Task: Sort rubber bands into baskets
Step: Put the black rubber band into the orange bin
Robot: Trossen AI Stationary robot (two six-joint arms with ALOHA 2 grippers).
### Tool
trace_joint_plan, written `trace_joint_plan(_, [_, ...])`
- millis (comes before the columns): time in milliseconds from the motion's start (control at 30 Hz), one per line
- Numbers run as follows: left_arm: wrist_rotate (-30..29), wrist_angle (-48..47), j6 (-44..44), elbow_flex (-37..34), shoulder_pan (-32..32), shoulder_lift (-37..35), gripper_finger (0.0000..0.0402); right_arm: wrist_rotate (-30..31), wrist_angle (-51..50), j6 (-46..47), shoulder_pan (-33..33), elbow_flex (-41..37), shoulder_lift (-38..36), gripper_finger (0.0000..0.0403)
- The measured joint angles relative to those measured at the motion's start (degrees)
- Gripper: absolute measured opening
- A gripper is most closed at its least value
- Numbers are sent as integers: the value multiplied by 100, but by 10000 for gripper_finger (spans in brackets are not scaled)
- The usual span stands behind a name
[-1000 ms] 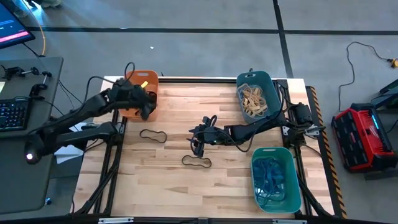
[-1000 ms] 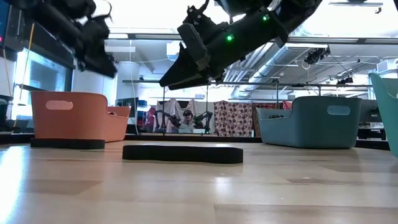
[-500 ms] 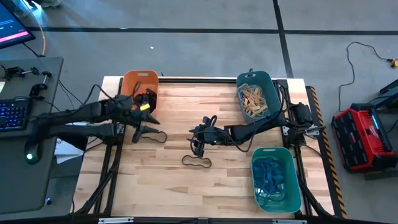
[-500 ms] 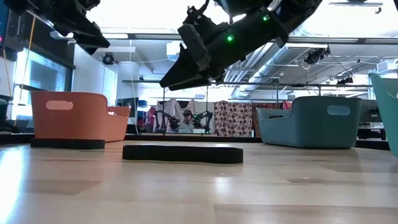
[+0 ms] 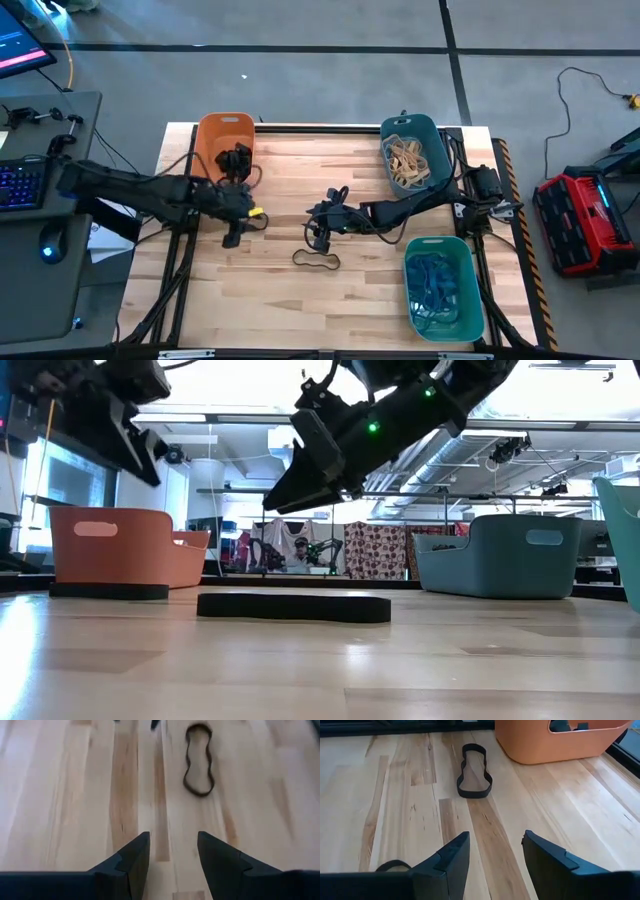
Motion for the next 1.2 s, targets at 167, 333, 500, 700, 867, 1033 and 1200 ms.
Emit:
trace_joint_plan(167, [-508,-1,-328,0,-262,674,156,0,-8,-13,75,0,0,172])
trace_joint_plan(333, [-686,-15,-607,0,-309,1426,156,-2,-8,-17,125,0,0,172])
trace_joint_plan(500, [-783,-13,-810,0,-308,2149,156,0,-8,-17,123,0,0,172])
trace_joint_plan(700, [-1017,128,-994,-2,-306,2787,156,0,-10,-20,121,0,0,172])
trace_joint_plan(867, [-1111,469,-997,-2,-303,3088,156,0,-19,-20,121,0,0,172])
trace_joint_plan(1033, [-1375,558,-999,3,-303,3281,131,0,-41,-20,121,0,0,172])
trace_joint_plan(1200, [-1226,605,-772,20,-308,3353,60,0,-89,-20,121,0,0,172])
